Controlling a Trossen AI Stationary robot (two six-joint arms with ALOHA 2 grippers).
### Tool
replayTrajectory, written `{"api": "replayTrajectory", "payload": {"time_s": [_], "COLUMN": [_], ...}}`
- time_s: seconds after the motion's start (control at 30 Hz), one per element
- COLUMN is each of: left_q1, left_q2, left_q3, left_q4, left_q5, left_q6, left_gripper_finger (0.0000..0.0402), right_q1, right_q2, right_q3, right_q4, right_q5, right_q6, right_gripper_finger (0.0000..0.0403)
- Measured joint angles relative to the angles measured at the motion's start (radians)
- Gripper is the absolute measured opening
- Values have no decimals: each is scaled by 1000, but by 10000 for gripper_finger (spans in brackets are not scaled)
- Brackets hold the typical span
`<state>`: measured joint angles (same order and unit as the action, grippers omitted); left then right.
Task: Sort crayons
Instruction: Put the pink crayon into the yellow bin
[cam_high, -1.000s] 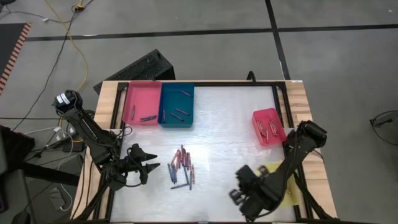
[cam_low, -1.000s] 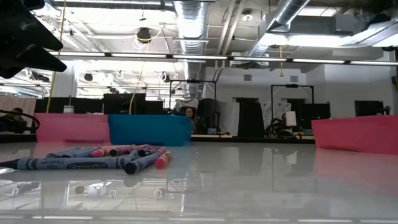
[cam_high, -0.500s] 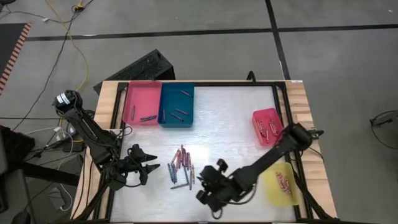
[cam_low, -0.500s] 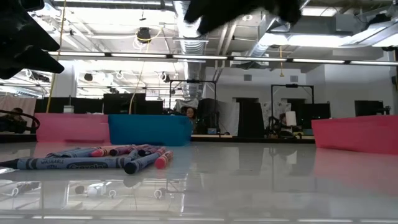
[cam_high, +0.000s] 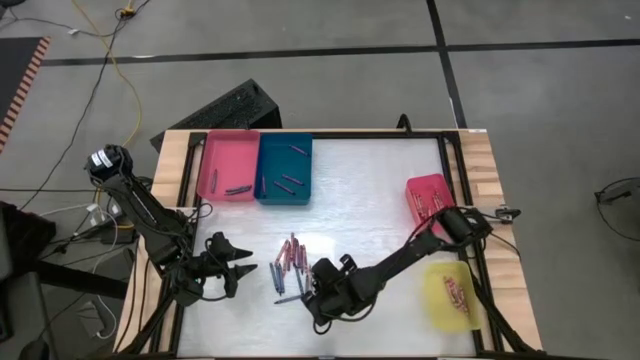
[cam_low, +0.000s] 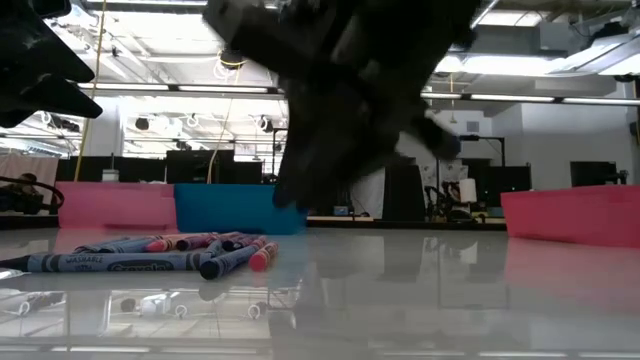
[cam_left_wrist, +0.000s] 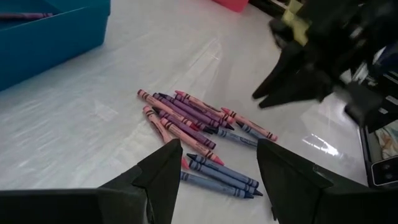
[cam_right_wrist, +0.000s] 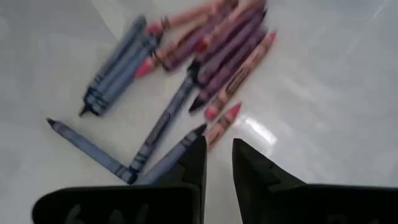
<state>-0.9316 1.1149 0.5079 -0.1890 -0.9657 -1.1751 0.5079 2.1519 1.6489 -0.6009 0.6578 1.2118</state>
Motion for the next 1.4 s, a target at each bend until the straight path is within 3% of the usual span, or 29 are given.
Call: {"api": "replayTrajectory", "payload": {"time_s": [0.37,0.8,1.17,1.4], "left_q1": [0,0,0,0], "left_q2": [0,0,0,0], "left_q3": [0,0,0,0], "left_q4": [-1,-1,-2,-1], "left_q5": [0,0,-1,0], "left_q6": [-8,-14,-14,-16], "left_gripper_finger": [199,199,199,199], "right_q1": [0,-13,-13,-11], "right_q2": [76,75,74,75], "right_q3": [2,4,3,2], "right_q4": [91,-24,-26,-26], "right_q5": [-24,-73,-96,-95], "right_q6": [3,89,69,60], "right_gripper_finger": [72,71,8,7]}}
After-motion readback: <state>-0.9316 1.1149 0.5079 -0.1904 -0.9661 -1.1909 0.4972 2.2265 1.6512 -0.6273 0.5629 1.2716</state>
